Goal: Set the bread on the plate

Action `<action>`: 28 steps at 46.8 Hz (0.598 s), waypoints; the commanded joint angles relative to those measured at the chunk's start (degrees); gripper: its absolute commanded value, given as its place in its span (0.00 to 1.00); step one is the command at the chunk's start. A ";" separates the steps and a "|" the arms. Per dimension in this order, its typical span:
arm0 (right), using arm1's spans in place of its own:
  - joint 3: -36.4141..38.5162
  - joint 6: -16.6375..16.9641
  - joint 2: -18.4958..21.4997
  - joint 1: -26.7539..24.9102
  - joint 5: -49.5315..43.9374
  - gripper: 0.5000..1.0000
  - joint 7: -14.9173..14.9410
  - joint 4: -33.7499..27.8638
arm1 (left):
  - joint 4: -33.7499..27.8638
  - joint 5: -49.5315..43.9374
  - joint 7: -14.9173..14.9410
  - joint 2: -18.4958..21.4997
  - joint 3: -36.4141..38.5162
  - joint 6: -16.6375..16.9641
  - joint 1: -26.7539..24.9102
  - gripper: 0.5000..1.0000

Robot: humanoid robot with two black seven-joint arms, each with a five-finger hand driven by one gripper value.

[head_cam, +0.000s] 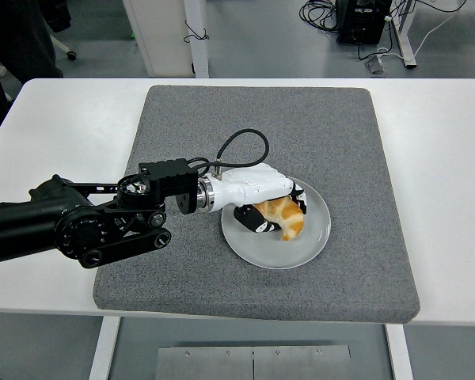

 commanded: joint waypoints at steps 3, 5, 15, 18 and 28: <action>0.00 0.00 0.00 -0.01 0.00 1.00 0.00 0.02 | 0.63 -0.06 -0.08 -0.51 0.56 0.69 -0.01 0.00; 0.00 0.00 0.00 -0.01 0.00 1.00 0.00 0.02 | 0.72 -0.06 -0.08 -0.51 0.56 0.78 -0.01 0.00; 0.00 0.00 0.00 -0.01 0.00 1.00 0.00 0.02 | 0.72 -0.06 0.01 -0.69 0.56 0.87 -0.01 0.04; 0.00 0.00 0.00 -0.01 0.00 1.00 0.00 0.02 | 0.72 -0.06 -0.08 -0.95 0.56 0.87 0.08 0.11; 0.00 0.00 0.00 -0.01 0.00 1.00 0.00 0.02 | 0.72 -0.06 -0.17 -0.86 0.65 0.87 0.08 0.41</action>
